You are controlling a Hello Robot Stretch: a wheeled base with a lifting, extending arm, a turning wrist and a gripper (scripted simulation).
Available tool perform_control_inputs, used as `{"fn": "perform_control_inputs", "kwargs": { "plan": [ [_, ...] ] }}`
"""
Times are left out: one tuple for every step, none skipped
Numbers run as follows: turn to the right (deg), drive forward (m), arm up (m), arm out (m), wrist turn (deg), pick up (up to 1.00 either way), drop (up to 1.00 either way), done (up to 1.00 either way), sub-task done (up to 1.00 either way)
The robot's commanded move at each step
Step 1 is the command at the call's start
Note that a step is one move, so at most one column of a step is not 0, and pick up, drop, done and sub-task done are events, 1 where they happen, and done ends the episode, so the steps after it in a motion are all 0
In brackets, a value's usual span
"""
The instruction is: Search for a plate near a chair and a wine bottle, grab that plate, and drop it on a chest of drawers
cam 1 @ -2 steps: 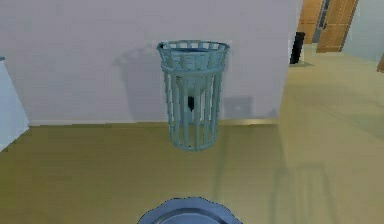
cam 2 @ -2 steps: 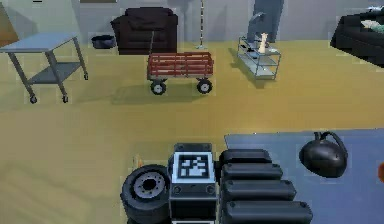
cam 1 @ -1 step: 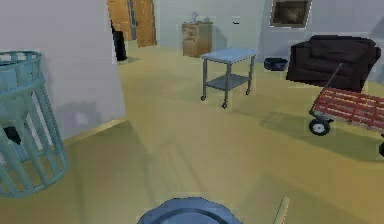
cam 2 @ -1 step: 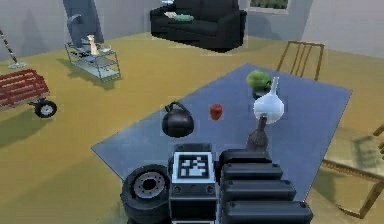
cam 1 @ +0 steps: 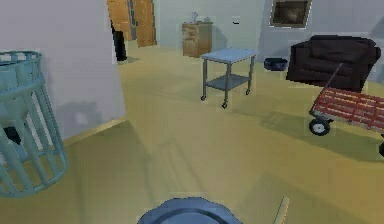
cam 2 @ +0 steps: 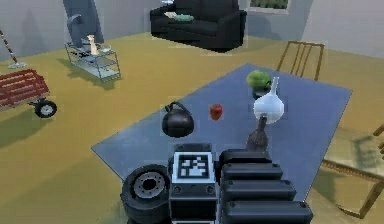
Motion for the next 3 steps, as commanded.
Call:
{"fn": "perform_control_inputs", "kwargs": {
  "plan": [
    [-45.0,0.00,0.00,0.00,0.0,0.00,0.00,0.00,0.00],
    [45.0,0.00,0.00,0.00,0.0,0.00,0.00,0.00,0.00],
    [-45.0,0.00,0.00,0.00,0.0,0.00,0.00,0.00,0.00]
  ]
}}
